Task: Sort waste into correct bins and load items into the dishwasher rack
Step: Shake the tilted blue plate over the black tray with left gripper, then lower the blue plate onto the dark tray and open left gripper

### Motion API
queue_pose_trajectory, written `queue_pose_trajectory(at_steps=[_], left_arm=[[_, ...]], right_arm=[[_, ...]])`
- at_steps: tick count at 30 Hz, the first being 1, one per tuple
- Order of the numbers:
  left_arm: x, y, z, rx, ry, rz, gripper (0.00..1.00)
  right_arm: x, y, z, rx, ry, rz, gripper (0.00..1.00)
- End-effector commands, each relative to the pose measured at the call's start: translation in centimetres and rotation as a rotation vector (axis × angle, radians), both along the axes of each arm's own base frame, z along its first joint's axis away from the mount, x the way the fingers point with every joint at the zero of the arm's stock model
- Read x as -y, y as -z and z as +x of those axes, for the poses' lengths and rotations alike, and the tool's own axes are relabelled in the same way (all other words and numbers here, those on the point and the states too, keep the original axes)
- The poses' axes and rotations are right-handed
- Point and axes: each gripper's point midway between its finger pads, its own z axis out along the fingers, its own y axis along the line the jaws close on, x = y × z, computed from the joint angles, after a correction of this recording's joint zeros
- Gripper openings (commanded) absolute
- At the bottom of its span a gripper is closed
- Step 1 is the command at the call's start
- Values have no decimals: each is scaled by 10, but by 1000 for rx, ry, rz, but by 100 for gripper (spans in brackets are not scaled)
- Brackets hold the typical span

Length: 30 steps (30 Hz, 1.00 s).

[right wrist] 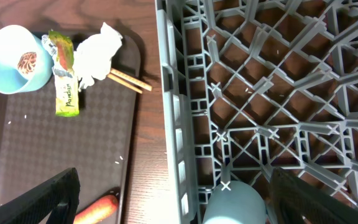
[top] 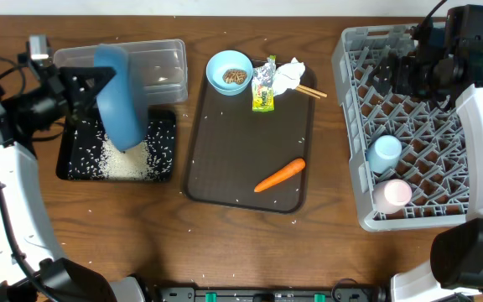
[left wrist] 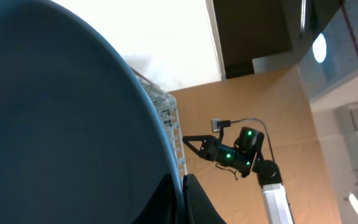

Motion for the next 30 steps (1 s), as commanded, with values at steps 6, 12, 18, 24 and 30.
queue_pose_trajectory(at_steps=[6, 12, 18, 24, 30], left_arm=[[77, -27, 0, 195, 153, 134, 6], [134, 20, 12, 178, 132, 412, 6], [142, 108, 6, 27, -15, 1083, 6], [209, 150, -11, 128, 167, 1295, 6], [241, 210, -17, 77, 304, 1352, 6]], right_arm=[[2, -1, 2, 6, -12, -13, 89], [2, 0, 1, 2, -12, -12, 90], [2, -1, 2, 6, -12, -13, 90], [2, -1, 3, 10, -12, -13, 89], [3, 0, 1, -1, -11, -16, 90]])
